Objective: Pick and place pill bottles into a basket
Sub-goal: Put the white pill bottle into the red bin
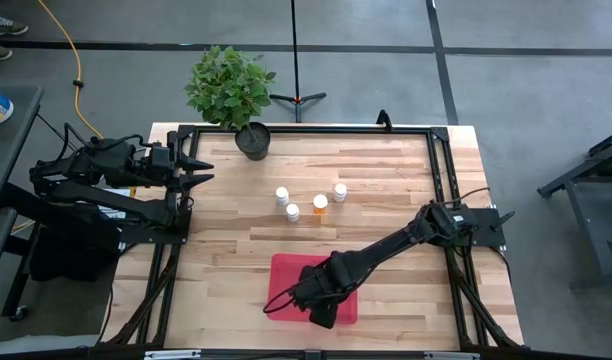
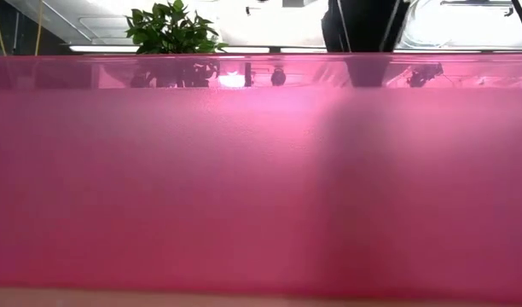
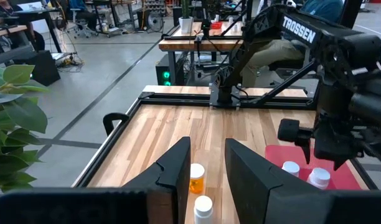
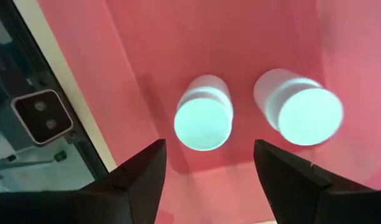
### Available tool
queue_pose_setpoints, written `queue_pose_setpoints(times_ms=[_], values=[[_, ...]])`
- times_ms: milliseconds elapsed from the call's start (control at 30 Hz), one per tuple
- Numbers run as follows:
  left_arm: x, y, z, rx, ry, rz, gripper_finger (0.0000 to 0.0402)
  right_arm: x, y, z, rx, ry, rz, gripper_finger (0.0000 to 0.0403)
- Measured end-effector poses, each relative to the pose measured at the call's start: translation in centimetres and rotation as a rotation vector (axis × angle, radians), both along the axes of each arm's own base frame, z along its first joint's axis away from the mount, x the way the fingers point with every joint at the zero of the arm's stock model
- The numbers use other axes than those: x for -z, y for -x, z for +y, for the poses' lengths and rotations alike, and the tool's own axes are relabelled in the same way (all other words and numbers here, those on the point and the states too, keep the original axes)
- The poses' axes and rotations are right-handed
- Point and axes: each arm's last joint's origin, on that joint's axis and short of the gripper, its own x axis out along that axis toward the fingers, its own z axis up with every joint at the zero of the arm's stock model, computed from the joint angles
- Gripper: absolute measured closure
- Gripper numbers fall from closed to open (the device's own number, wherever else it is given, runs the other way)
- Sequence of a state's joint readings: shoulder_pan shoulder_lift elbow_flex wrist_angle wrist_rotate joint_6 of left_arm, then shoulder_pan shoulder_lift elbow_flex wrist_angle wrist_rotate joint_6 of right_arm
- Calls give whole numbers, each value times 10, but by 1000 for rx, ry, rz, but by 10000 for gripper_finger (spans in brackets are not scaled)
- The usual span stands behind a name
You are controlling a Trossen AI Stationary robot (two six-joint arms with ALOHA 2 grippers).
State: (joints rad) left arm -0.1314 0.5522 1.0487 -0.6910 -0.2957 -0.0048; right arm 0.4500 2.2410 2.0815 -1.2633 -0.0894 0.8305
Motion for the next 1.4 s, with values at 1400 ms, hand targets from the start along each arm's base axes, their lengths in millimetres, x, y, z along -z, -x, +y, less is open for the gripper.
queue_pose_setpoints(times_ms=[1400], values=[[0, 0, 0, -1, 0, 0, 268, -149, 68, -95, -54, 380, -356, 171]])
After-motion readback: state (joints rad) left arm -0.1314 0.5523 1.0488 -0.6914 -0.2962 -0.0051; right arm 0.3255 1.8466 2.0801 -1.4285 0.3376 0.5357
